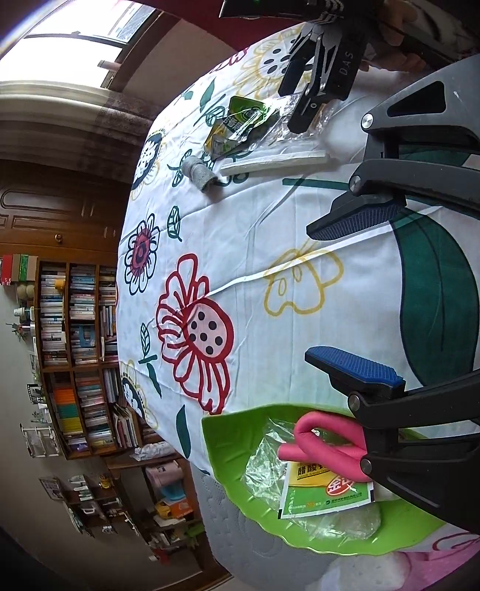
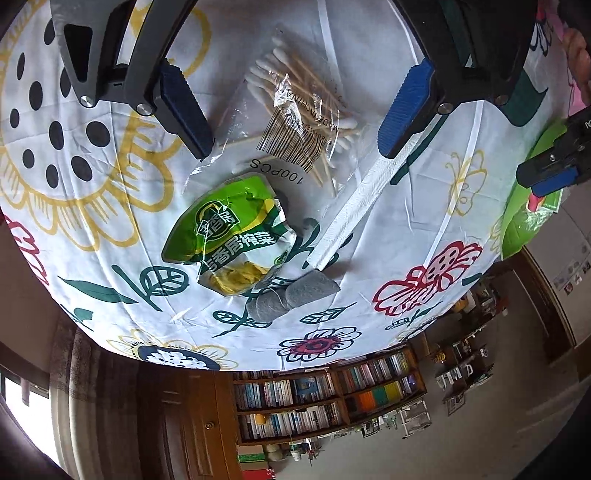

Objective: Organize soft objects
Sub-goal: 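Move both grippers back toward the white foam strip and cotton swab bag, then close the left gripper on the white foam strip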

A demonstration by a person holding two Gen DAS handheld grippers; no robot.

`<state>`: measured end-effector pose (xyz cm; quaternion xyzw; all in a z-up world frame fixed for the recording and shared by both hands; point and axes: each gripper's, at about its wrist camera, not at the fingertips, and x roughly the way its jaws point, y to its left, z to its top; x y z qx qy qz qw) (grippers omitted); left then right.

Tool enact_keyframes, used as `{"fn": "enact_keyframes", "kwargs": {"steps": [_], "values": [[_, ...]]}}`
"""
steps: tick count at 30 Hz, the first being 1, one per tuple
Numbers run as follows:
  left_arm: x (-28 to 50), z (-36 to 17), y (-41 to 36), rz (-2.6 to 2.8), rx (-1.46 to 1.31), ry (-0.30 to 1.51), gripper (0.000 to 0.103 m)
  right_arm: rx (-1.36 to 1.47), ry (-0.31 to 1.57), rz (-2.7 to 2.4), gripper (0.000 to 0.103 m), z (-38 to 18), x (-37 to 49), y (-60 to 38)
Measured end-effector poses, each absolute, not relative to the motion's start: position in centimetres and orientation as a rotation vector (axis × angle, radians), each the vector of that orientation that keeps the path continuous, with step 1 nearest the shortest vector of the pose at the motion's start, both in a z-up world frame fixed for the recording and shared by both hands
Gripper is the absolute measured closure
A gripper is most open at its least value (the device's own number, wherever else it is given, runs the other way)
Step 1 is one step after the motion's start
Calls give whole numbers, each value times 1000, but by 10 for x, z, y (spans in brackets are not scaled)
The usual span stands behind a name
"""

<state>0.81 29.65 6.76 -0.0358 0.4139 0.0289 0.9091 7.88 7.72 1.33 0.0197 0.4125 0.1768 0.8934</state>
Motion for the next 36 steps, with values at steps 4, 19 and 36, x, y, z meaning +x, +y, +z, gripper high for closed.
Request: {"fn": "enact_keyframes", "kwargs": {"steps": [4,19,36], "values": [[10,64,303,70,-89,861,42,-64,862,349,4,10,78,93],[14,61,294,55,-68,870,42,-82,852,291,25,11,78,85],[38,56,249,-27,-5,889,42,45,817,302,25,23,50,50]]}}
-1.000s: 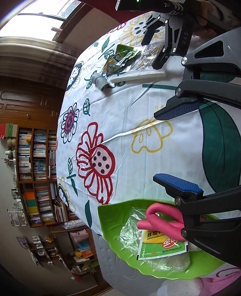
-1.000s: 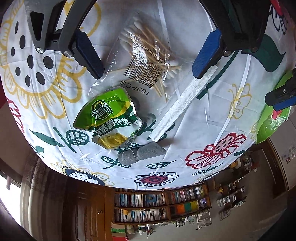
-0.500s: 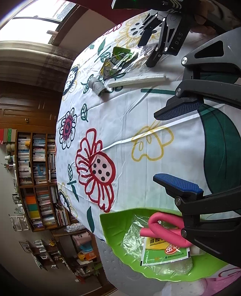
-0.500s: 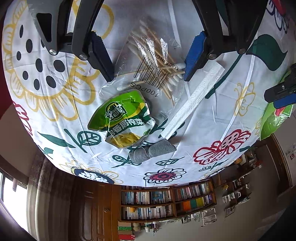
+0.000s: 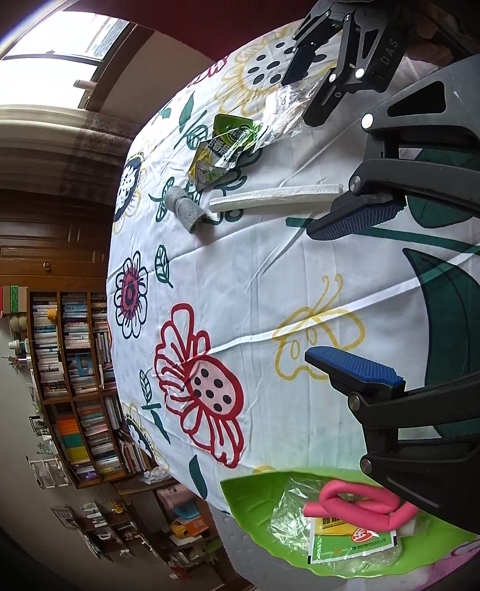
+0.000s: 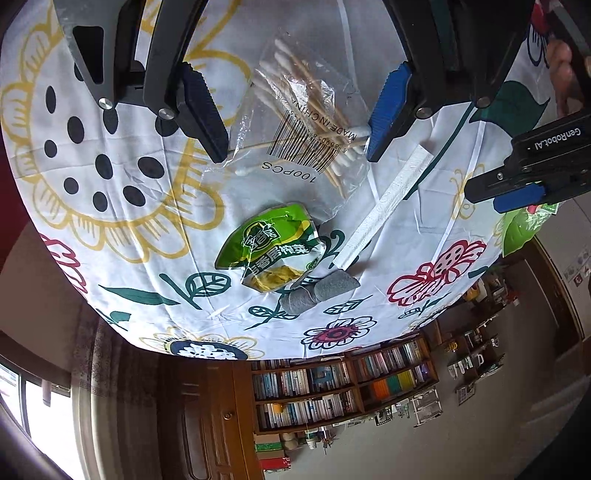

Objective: Organize soft objects
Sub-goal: 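Close the left gripper on the white foam strip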

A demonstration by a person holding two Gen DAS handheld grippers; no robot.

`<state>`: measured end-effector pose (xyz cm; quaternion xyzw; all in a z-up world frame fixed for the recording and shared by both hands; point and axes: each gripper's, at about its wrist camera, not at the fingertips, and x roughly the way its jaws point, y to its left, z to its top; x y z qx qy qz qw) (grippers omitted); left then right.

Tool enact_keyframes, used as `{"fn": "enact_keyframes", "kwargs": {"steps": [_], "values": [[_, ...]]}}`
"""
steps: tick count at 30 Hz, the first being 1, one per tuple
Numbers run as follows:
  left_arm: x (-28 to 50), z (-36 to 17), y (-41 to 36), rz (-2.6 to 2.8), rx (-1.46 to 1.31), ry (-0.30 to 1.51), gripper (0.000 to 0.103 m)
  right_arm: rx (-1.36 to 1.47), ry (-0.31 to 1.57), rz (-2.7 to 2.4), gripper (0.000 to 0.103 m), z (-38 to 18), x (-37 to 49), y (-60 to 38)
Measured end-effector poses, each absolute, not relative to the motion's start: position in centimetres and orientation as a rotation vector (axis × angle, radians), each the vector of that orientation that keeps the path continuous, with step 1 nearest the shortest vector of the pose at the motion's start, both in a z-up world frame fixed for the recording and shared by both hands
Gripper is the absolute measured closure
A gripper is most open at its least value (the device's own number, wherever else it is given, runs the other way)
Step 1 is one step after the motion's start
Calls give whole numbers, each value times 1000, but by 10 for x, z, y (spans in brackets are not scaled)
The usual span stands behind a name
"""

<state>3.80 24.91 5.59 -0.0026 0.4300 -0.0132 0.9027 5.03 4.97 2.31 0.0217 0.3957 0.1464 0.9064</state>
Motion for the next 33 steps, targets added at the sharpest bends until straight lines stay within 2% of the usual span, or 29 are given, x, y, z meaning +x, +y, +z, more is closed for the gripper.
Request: {"fn": "enact_keyframes", "kwargs": {"steps": [20,30,33], "values": [[96,28,186,-134,61,964,43,126,809,295,25,20,34,21],[100,26,183,-163,47,959,75,143,807,308,25,19,33,19],[97,28,182,-172,41,957,80,146,801,310,25,21,31,19]]}}
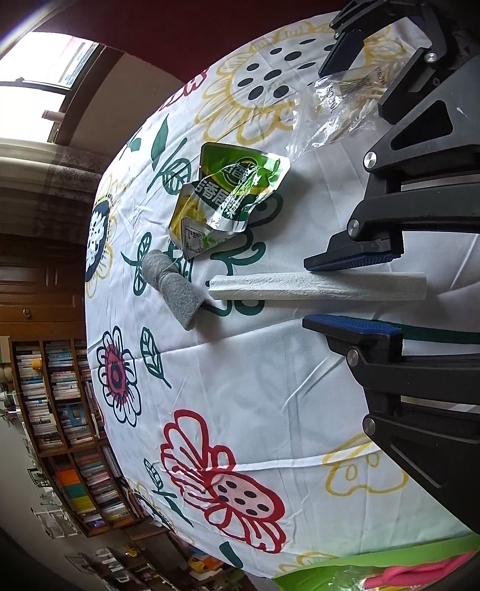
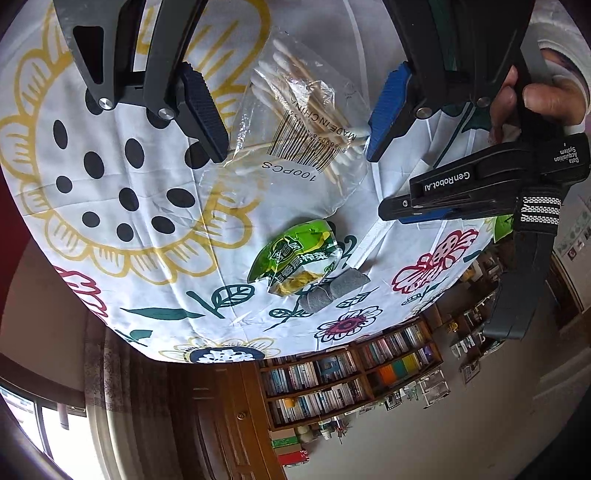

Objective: Organize soft objects
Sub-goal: 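Close the left gripper on the white foam strip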

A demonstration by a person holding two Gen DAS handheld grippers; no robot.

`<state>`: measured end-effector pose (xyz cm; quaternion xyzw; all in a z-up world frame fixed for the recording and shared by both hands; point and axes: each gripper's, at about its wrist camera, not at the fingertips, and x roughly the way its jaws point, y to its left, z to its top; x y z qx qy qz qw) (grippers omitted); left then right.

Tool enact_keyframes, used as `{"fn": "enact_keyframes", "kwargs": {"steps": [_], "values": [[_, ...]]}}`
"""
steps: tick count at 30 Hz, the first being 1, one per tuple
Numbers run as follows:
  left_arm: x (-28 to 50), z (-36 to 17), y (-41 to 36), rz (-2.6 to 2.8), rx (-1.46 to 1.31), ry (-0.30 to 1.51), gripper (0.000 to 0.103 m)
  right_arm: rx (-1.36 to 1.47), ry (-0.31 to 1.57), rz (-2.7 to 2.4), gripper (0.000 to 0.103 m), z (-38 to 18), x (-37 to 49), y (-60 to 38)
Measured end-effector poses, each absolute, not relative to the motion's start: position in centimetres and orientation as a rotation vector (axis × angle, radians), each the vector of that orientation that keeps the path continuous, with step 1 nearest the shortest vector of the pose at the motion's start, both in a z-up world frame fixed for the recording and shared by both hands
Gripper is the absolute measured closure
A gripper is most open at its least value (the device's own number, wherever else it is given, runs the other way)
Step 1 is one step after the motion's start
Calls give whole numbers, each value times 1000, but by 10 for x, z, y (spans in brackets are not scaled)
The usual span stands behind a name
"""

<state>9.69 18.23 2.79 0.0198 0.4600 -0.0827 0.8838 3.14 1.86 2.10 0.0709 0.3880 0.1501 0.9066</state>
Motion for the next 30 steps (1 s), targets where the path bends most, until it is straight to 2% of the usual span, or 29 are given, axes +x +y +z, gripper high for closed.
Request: {"fn": "enact_keyframes", "kwargs": {"steps": [7,30], "values": [[87,38,191,-175,4,933,85,155,792,313,25,24,27,20],[111,26,183,-155,-9,963,81,171,804,311,25,19,27,20]]}}
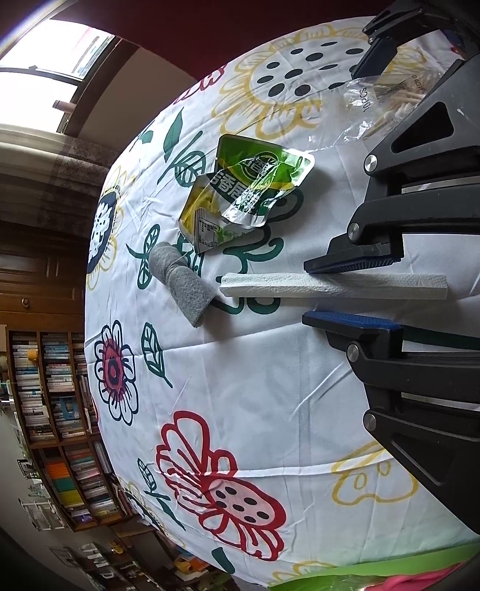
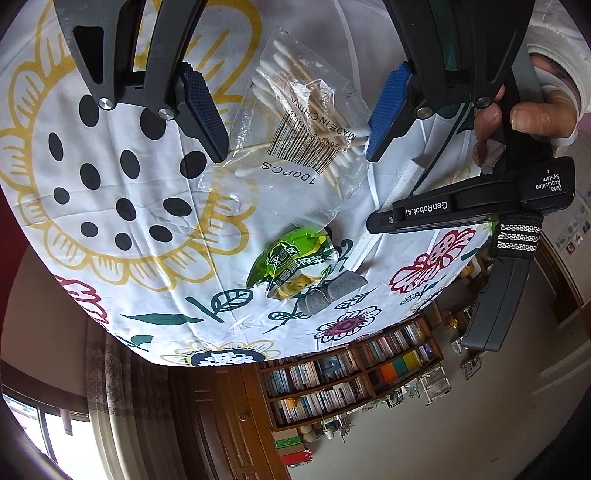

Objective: Organize soft objects
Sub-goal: 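Close the left gripper on the white foam strip, then lift the white strip toward the plate while the right grasps the cotton swab bag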

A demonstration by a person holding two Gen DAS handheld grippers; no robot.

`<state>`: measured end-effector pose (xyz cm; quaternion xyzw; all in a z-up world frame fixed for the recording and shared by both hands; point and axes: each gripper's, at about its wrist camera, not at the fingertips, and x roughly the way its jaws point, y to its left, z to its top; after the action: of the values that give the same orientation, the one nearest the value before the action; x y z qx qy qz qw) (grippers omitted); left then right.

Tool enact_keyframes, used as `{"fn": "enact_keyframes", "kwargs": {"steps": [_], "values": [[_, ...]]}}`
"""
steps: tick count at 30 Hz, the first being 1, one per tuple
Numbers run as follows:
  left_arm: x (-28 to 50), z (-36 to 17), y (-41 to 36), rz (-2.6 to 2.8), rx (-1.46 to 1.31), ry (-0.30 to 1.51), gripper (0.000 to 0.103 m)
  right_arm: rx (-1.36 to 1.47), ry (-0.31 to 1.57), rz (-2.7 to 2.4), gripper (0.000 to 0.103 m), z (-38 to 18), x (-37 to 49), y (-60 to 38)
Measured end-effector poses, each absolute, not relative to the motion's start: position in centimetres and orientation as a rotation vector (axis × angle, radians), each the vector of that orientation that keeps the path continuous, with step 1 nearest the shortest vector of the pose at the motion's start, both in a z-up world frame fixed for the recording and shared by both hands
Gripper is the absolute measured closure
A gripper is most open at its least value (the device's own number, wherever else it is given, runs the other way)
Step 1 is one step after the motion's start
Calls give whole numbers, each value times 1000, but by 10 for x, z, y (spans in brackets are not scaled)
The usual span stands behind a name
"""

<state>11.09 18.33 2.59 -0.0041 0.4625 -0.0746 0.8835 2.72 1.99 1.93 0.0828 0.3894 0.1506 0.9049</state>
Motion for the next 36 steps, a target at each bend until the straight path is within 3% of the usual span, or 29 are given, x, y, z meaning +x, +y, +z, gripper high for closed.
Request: {"fn": "enact_keyframes", "kwargs": {"steps": [12,14,16,17,36], "values": [[111,25,183,-169,-16,952,78,169,813,308,25,17,28,21],[109,25,181,-168,2,945,80,170,811,306,25,18,28,21],[108,26,182,-169,1,945,92,173,808,304,25,18,28,20],[107,26,183,-171,-9,947,94,175,806,303,25,18,28,20],[51,67,236,-61,-35,833,95,156,750,344,25,40,12,44]]}}
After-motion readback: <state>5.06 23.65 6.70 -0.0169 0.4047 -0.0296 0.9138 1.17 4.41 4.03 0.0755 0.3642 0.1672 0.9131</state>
